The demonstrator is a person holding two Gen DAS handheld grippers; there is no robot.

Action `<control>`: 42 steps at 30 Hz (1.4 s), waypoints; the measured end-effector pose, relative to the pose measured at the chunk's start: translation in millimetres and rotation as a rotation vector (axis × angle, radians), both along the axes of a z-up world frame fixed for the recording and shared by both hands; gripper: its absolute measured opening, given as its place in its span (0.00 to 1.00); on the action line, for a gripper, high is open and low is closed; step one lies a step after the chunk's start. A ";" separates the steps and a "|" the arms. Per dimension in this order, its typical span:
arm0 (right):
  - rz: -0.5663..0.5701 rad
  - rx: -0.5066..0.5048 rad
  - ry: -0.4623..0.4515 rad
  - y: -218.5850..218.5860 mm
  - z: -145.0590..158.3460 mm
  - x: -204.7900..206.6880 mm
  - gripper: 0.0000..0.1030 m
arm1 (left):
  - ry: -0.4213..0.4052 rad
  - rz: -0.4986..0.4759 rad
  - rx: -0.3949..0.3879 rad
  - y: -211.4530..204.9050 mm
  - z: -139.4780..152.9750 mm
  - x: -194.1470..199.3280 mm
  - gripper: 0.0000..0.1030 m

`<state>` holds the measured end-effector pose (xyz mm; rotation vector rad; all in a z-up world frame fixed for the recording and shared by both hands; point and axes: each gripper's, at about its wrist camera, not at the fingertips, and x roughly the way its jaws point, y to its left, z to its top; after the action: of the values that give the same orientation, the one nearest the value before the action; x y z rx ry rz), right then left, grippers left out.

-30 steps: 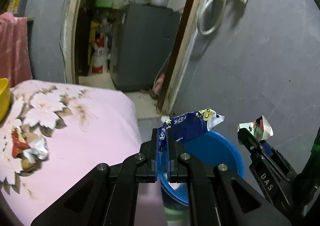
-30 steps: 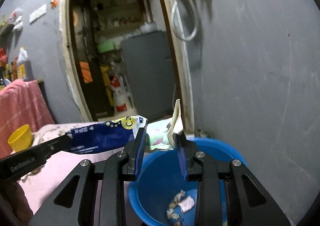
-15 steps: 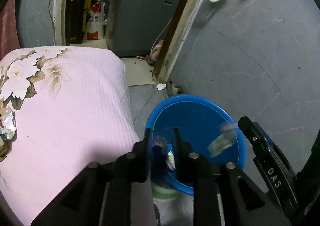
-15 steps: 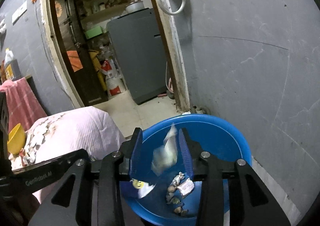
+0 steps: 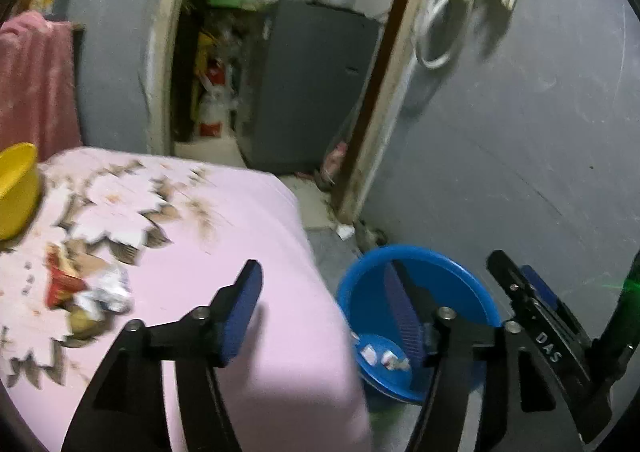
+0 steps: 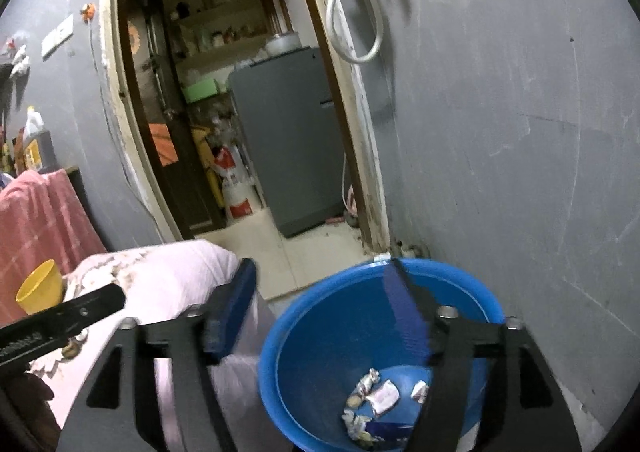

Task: Collect trash
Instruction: 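Carry both items to the blue basin and open both tools to release, then move both tools back over the remaining trash on the table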

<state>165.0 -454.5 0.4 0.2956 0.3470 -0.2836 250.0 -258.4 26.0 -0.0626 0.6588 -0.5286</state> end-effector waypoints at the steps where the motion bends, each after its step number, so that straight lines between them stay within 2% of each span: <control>1: -0.002 -0.004 -0.009 1.6 1.4 -0.7 0.75 | -0.015 0.017 0.001 4.6 2.6 -0.8 0.67; 2: -0.003 -0.012 -0.021 3.9 3.2 -1.7 0.79 | -0.032 0.040 0.004 10.5 5.2 -2.8 0.78; 3: -0.006 -0.021 -0.033 6.3 4.9 -2.5 0.85 | -0.047 0.059 0.005 15.6 6.9 -4.8 0.84; 4: -0.009 -0.029 -0.043 8.7 5.9 -3.3 0.88 | -0.062 0.078 0.005 19.4 9.2 -7.0 0.86; 6: -0.009 -0.044 -0.068 13.7 8.2 -4.9 1.00 | -0.097 0.111 0.006 30.9 13.2 -12.5 0.91; 13: 0.036 -0.080 -0.201 38.4 21.3 -17.4 1.00 | -0.271 0.220 0.067 63.9 27.5 -40.0 0.96; 17: 0.083 -0.116 -0.289 59.2 28.9 -25.2 1.00 | -0.352 0.292 0.042 89.2 34.1 -54.0 0.98; 23: 0.147 -0.138 -0.390 88.3 35.4 -34.0 1.00 | -0.414 0.371 0.028 124.5 38.9 -68.3 0.98; 29: 0.213 -0.180 -0.439 117.2 39.3 -36.8 1.00 | -0.463 0.472 0.058 156.4 33.1 -88.7 0.98; 34: 0.287 -0.197 -0.451 137.7 37.3 -33.4 1.00 | -0.495 0.546 0.048 186.0 28.8 -98.4 0.98; 42: 0.380 -0.254 -0.427 173.5 29.6 -25.6 1.00 | -0.535 0.568 0.109 215.1 20.5 -101.3 0.98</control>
<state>139.3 -281.1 30.0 0.0313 -0.0588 0.1127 148.7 -43.3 46.5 -0.0023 0.1257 0.0491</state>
